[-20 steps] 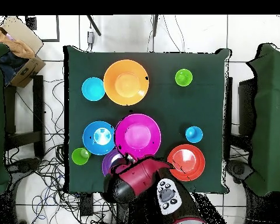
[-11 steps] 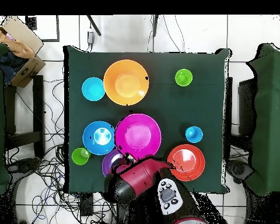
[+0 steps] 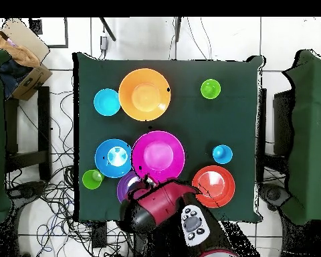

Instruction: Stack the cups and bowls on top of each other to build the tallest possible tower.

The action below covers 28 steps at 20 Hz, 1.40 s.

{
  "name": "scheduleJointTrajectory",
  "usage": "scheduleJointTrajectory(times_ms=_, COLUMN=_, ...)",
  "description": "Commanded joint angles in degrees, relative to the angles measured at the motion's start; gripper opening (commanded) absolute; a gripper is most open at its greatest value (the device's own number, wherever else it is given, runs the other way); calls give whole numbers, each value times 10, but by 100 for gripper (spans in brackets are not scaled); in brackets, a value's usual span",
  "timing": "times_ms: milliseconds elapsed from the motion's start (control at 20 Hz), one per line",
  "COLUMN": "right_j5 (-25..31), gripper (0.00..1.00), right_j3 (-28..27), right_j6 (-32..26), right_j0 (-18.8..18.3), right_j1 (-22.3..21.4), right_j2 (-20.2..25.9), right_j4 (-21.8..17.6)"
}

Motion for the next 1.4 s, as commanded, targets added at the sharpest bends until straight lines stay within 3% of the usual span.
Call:
scheduleJointTrajectory(times_ms=50, right_j5=-36, gripper=100, right_j3=-13, right_j6=38, right_j0=-3, right_j1=30, right_j2=15, right_j4=-47)
scheduleJointTrajectory(times_ms=200, right_j5=-13, gripper=100, right_j3=0, right_j6=25, right_j0=-35, right_j1=24, right_j2=52, right_j4=-30)
scheduleJointTrajectory(times_ms=600, right_j5=-9, gripper=100, right_j3=-11, right_j6=22, right_j0=-21, right_j1=25, right_j2=36, right_j4=-43)
scheduleJointTrajectory(times_ms=700, right_j5=12, gripper=100, right_j3=2, right_j6=11, right_j0=-33, right_j1=-1, right_j2=50, right_j4=-33)
scheduleJointTrajectory(times_ms=850, right_j5=119, gripper=100, right_j3=54, right_j6=-69, right_j0=-101, right_j1=-112, right_j2=139, right_j4=52)
scheduleJointTrajectory(times_ms=1050, right_j5=264, gripper=100, right_j3=72, right_j6=-181, right_j0=-142, right_j1=-242, right_j2=203, right_j4=187)
scheduleJointTrajectory(times_ms=1400, right_j5=423, gripper=100, right_j3=51, right_j6=-302, right_j0=-196, right_j1=-366, right_j2=279, right_j4=326)
